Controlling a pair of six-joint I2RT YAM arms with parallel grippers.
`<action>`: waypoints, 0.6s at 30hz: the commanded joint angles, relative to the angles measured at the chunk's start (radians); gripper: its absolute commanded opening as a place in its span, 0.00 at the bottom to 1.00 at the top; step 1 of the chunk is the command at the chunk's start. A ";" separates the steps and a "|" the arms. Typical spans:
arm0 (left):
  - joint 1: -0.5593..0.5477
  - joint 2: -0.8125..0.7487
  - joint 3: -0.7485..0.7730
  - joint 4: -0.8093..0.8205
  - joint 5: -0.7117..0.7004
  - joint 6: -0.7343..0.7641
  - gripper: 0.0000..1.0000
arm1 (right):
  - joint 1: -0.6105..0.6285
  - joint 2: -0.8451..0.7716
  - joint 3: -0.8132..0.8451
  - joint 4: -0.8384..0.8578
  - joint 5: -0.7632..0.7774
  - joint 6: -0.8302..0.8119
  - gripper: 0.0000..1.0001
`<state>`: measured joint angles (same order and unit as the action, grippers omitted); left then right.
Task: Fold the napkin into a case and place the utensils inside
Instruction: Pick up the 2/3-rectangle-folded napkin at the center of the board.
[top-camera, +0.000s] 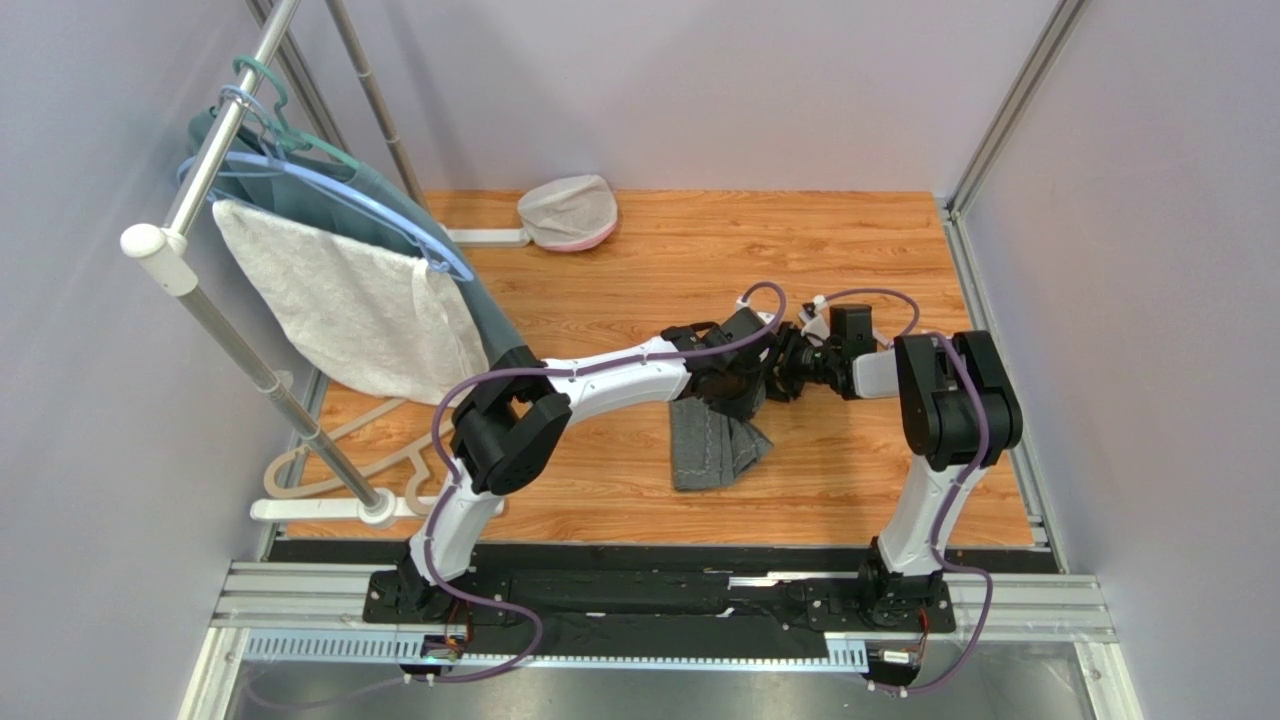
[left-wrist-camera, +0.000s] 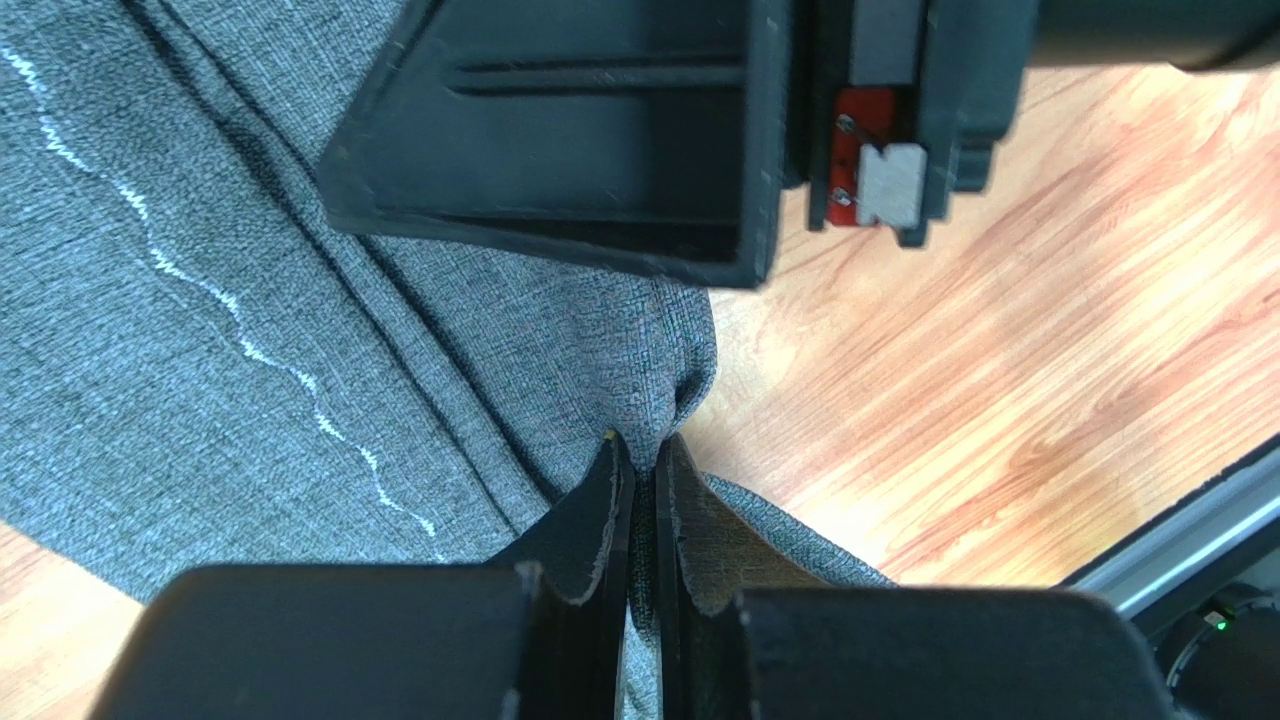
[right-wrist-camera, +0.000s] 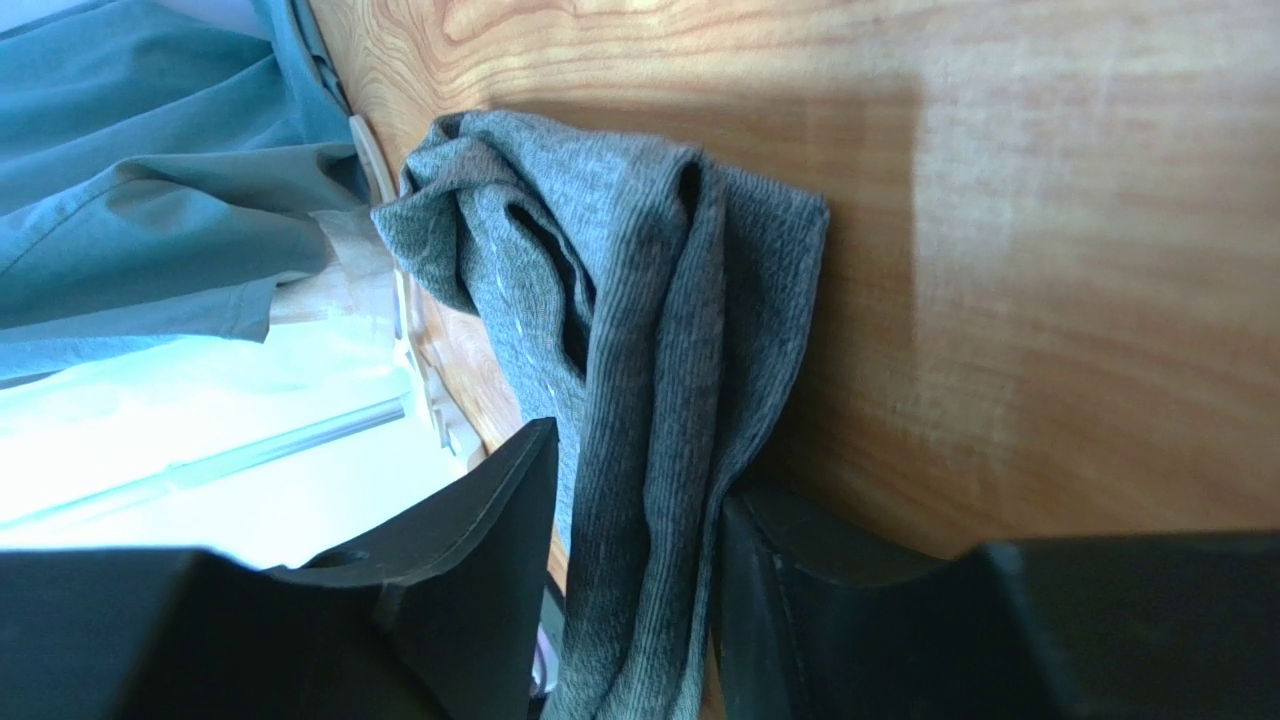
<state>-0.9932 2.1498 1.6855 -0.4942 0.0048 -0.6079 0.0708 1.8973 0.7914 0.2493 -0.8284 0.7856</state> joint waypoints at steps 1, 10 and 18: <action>0.001 -0.057 -0.015 0.052 0.040 -0.007 0.00 | 0.020 0.055 0.008 0.010 0.072 -0.012 0.42; 0.001 -0.070 -0.041 0.078 0.052 -0.013 0.00 | 0.038 0.048 0.049 -0.083 0.146 -0.057 0.03; 0.004 -0.082 -0.160 0.235 0.100 -0.059 0.00 | 0.133 -0.093 0.196 -0.493 0.496 -0.212 0.00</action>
<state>-0.9848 2.1414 1.5936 -0.3710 0.0399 -0.6270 0.1585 1.8717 0.9066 0.0006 -0.6460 0.6899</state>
